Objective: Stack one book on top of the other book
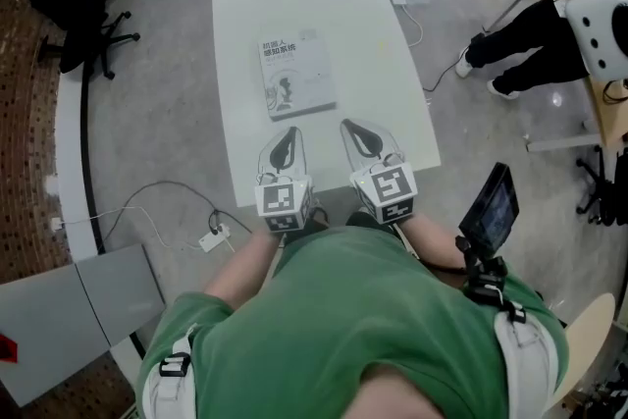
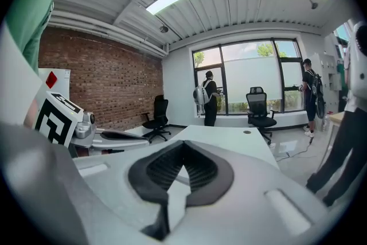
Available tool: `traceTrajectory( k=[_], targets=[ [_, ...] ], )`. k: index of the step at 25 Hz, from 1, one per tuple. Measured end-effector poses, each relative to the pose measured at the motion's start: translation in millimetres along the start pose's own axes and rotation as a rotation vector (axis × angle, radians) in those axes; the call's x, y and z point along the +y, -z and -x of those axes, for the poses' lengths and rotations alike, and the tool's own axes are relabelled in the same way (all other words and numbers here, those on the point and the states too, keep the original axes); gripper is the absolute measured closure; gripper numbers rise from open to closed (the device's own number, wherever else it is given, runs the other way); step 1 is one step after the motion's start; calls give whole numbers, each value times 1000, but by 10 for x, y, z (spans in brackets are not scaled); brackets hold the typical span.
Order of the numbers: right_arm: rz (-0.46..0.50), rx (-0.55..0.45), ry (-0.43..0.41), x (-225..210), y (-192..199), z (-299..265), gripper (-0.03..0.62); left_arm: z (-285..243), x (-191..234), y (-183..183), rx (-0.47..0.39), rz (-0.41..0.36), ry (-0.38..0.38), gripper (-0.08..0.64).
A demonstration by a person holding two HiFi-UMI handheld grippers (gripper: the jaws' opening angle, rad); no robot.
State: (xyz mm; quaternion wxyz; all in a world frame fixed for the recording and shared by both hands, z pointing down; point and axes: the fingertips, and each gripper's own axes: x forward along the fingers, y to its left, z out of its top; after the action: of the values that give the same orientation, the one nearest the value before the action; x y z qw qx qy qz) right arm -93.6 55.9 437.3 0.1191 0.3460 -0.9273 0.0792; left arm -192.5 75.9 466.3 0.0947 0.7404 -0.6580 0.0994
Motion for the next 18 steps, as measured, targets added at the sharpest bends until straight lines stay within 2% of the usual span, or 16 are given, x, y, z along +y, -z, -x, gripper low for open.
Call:
traceTrajectory(
  k=[8,12,18],
  targets=[
    [-30,-15,-72,-104,155,554,589,314,-607,-94,25,21,-54,554],
    [-49,-25,-99,-43,163,656,589,465,-650,-211,19,4,-77,554],
    [-35,-61,-65,69,-151,793,589,674,-647,-442,-25,-4,-75,554]
  ],
)
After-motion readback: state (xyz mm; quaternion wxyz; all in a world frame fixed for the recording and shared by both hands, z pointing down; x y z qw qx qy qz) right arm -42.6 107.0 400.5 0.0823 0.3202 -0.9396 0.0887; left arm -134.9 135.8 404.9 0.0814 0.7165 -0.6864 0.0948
